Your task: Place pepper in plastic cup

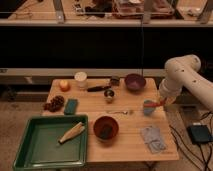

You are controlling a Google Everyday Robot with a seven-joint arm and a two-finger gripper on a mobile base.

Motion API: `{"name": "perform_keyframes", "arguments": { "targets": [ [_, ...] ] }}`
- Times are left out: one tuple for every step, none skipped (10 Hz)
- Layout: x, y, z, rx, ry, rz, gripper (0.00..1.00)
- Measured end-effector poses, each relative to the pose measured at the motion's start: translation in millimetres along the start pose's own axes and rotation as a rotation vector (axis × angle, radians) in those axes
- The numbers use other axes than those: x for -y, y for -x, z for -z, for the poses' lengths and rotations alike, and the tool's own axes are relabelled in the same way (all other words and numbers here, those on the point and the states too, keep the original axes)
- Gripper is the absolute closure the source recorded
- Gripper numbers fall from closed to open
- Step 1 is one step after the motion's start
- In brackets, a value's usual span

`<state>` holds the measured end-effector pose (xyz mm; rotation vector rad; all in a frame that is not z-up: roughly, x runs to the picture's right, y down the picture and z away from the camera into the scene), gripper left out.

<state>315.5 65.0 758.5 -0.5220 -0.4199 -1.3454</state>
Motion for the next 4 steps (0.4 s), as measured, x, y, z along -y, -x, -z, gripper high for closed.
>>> {"name": "perform_keyframes", "arguments": {
  "targets": [
    [0.8, -0.2, 0.0, 0.0, 0.0, 0.001, 0.4],
    [0.7, -0.2, 0.0, 0.0, 0.0, 0.001, 0.4],
    [0.6, -0.2, -0.3, 0.0, 0.0, 0.001, 0.4],
    [0.7, 0.1, -1.2, 0.002, -0.001, 0.001, 0.4]
  ]
}}
